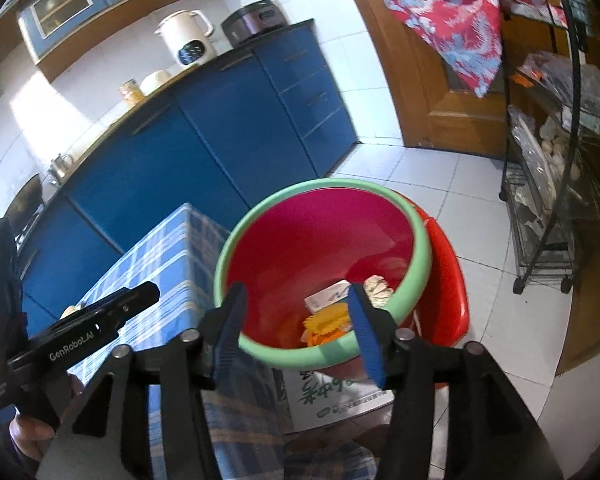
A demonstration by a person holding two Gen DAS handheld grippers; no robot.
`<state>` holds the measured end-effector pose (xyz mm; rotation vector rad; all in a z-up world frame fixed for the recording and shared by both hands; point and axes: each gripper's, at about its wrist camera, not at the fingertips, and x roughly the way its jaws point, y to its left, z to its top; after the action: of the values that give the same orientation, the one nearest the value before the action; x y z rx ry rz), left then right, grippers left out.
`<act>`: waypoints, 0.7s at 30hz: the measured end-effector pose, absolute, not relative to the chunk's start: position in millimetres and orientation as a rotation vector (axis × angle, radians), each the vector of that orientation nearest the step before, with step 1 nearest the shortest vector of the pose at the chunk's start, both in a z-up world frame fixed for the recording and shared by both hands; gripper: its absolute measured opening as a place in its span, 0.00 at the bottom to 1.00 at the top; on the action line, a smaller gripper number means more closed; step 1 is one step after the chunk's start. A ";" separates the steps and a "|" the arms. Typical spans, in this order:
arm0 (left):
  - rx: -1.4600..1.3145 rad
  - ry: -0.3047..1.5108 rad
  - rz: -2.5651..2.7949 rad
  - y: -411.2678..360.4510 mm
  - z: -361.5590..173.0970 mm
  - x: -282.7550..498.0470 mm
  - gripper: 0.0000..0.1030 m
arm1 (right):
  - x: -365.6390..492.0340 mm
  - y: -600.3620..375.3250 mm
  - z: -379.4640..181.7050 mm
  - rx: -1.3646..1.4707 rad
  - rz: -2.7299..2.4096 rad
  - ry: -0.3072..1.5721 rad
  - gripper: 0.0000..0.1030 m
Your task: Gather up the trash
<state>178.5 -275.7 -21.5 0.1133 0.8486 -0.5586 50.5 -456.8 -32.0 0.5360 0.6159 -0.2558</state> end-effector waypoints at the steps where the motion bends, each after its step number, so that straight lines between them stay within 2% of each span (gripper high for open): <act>1: 0.111 0.844 -0.549 -269.4 -18.8 176.0 0.61 | 49.3 -451.3 -30.3 0.531 -0.249 0.615 0.60; 6: 0.081 0.817 -0.485 -231.6 -2.6 160.7 0.70 | 42.5 -420.6 -18.6 0.502 -0.209 0.606 0.66; 17: 0.027 0.775 -0.341 -160.9 23.2 126.1 0.72 | 22.5 -355.0 9.1 0.422 -0.126 0.570 0.81; 21: -0.001 0.760 -0.295 -139.8 29.0 111.8 0.72 | 14.1 -335.4 15.8 0.397 -0.108 0.560 0.81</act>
<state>111.8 -139.8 29.0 -0.0006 0.7600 -0.2947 14.1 -335.4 15.8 0.3966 0.5604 -0.1081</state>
